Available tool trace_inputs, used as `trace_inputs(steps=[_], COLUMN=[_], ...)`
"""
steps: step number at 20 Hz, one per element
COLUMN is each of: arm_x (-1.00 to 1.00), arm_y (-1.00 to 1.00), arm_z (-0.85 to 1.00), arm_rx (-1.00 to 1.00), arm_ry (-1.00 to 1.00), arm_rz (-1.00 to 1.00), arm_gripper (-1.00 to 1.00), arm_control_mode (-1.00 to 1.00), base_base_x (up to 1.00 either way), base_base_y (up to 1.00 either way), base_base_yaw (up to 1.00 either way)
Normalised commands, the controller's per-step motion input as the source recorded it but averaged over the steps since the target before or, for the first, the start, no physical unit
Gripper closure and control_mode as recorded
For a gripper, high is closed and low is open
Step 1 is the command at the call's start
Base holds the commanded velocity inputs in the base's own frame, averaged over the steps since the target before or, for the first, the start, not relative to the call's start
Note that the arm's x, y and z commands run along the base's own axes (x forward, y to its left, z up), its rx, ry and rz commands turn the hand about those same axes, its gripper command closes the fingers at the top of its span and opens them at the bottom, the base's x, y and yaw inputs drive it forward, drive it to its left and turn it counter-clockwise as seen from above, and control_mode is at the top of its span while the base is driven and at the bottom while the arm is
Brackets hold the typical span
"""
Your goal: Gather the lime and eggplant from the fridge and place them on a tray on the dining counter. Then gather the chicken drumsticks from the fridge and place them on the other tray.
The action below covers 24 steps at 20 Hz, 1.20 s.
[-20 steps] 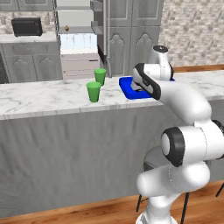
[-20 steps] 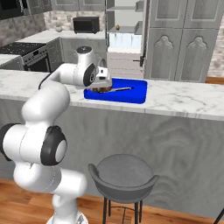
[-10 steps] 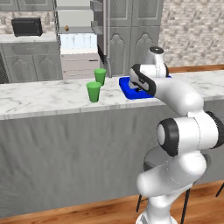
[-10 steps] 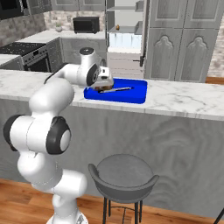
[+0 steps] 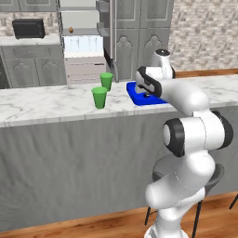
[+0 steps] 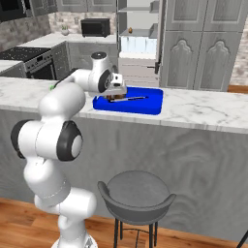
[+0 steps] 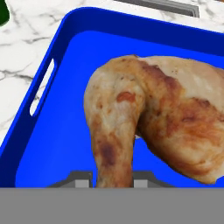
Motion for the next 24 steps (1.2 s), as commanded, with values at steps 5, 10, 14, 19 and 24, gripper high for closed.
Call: trace_inputs(steps=[5, 10, 14, 19, 24], arm_x=[0.10, 0.02, 0.00, 0.00, -0.17], arm_y=[0.00, 0.00, 0.00, 0.00, 0.00], arm_z=[-0.10, 0.00, 0.00, 0.00, 0.00], arm_rx=[0.00, 0.00, 0.00, 0.00, 0.00], arm_ry=[0.05, 0.03, 0.01, 0.00, 0.00], arm_rz=[0.00, 0.00, 0.00, 0.00, 0.00], arm_gripper=[1.00, 1.00, -1.00, -1.00, -1.00], arm_control_mode=[-1.00, -1.00, -1.00, -1.00, -1.00], base_base_x=[0.00, 0.00, 0.00, 0.00, 0.00], base_base_y=[0.00, 0.00, 0.00, 0.00, 0.00], base_base_yaw=[0.00, 0.00, 0.00, 0.00, 0.00])
